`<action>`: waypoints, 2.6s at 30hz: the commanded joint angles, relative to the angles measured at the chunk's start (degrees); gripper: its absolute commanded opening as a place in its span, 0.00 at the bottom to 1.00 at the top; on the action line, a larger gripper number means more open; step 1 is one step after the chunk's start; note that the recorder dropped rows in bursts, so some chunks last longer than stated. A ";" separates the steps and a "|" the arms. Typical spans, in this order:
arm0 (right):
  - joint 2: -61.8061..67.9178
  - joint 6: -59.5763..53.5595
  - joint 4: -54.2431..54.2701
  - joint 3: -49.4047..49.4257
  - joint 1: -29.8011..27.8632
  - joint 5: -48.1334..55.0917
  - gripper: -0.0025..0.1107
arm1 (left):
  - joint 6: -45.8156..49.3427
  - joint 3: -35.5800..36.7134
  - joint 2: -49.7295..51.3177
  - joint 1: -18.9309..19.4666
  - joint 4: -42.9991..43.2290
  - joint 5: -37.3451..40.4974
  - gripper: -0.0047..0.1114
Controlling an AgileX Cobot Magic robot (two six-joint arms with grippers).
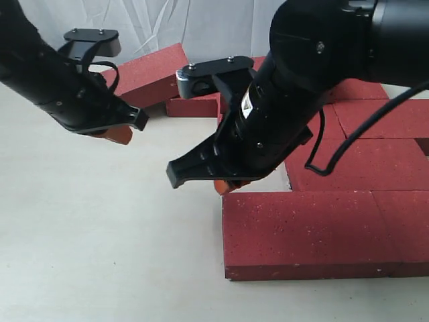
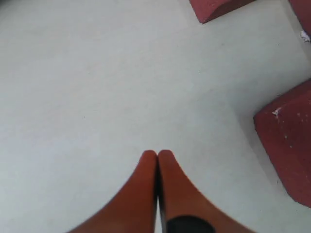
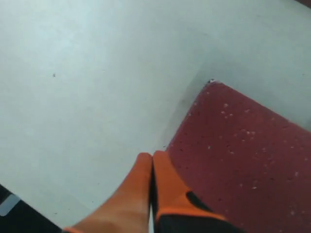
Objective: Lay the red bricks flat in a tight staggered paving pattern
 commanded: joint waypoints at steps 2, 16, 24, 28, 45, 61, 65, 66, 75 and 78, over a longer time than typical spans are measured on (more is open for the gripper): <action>-1.82 0.52 2.00 0.09 0.40 -2.45 0.02 | -0.18 4.51 -9.49 -0.02 1.72 -2.69 0.04; -1.58 0.07 1.23 0.09 -15.80 -8.64 0.02 | -0.18 7.59 -12.23 -0.02 0.14 -8.70 0.04; 2.52 0.07 2.36 0.09 -28.73 -15.94 0.02 | -0.08 -1.92 2.80 -0.02 -7.02 -13.60 0.04; 4.28 0.07 -5.55 0.09 -33.30 -20.29 0.02 | 3.55 -11.92 14.02 -0.02 -15.24 -12.85 0.04; 24.66 0.09 -7.36 -16.29 -47.72 -30.60 0.02 | 3.16 -37.81 39.64 -0.02 -27.95 -21.14 0.04; 30.43 -0.15 -7.19 -17.82 -47.31 -34.03 0.02 | 2.75 -45.69 46.75 -0.12 -32.15 -17.95 0.04; 31.09 -2.74 -7.08 -17.82 -45.51 -36.73 0.02 | 2.75 -45.69 46.75 -0.12 -31.92 -17.73 0.04; 31.47 -3.56 -7.08 -17.82 -44.99 -37.03 0.02 | 2.75 -45.69 46.75 -0.12 -31.92 -17.73 0.04; 32.35 -8.22 -4.67 -17.82 -43.33 -35.64 0.02 | 2.75 -45.69 46.75 -0.12 -31.92 -17.10 0.04; 30.89 -11.95 -1.98 -17.82 -42.48 -32.61 0.02 | 2.75 -45.69 46.75 -0.12 -32.16 -16.75 0.04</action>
